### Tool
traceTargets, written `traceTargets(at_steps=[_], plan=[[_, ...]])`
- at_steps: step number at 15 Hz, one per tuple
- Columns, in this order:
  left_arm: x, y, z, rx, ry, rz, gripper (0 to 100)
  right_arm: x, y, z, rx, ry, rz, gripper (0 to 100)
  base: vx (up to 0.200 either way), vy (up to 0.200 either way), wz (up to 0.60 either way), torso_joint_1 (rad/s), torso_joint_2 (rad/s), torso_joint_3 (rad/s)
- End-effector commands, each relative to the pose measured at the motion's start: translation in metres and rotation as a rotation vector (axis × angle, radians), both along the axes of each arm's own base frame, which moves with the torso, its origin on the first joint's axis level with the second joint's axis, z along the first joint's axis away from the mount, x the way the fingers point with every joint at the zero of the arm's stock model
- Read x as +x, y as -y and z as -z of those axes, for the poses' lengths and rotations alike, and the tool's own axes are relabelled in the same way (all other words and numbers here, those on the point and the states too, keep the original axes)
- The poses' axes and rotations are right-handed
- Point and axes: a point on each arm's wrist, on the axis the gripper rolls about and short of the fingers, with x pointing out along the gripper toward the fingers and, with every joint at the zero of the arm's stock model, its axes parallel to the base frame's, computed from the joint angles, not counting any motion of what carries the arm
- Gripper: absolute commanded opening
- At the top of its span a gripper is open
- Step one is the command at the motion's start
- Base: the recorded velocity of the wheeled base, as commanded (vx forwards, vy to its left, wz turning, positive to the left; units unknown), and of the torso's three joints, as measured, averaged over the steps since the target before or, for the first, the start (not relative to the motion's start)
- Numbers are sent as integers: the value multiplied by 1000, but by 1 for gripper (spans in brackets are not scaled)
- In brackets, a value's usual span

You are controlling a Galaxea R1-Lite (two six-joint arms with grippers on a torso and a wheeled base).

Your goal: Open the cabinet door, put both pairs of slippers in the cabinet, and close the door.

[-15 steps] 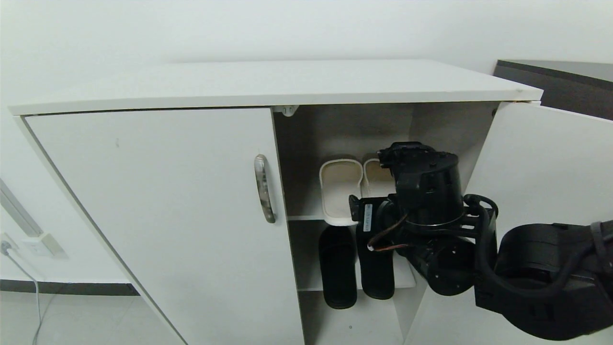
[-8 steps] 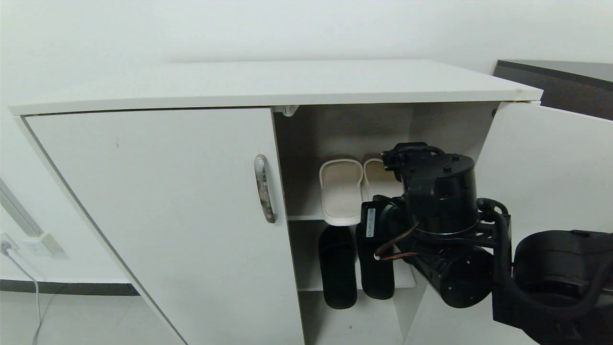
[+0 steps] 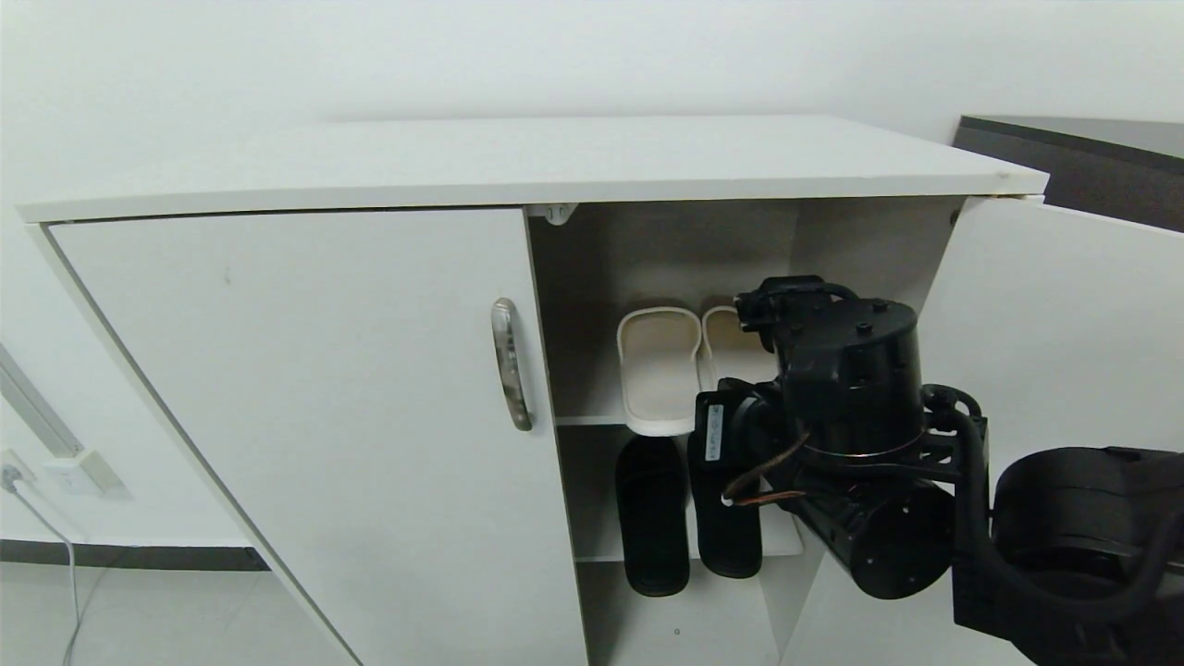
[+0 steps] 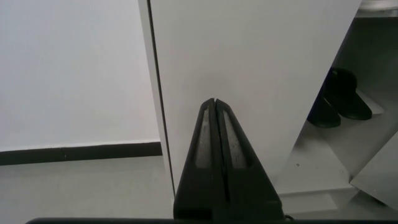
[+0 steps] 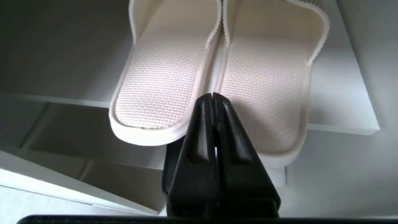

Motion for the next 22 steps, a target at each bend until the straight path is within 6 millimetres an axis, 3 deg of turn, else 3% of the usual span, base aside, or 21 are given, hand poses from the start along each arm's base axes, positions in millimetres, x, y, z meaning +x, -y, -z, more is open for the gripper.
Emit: traceTargets(at_steps=[1, 22], plan=[[0, 0, 0, -1, 0, 0, 0, 0, -1, 2, -5, -4, -2, 0, -200, 0, 0, 2, -2, -2], [0, 0, 0, -5, 0, -2, 0, -2, -2, 13, -30, -28, -22, 0, -190, 0, 0, 3, 1, 3]])
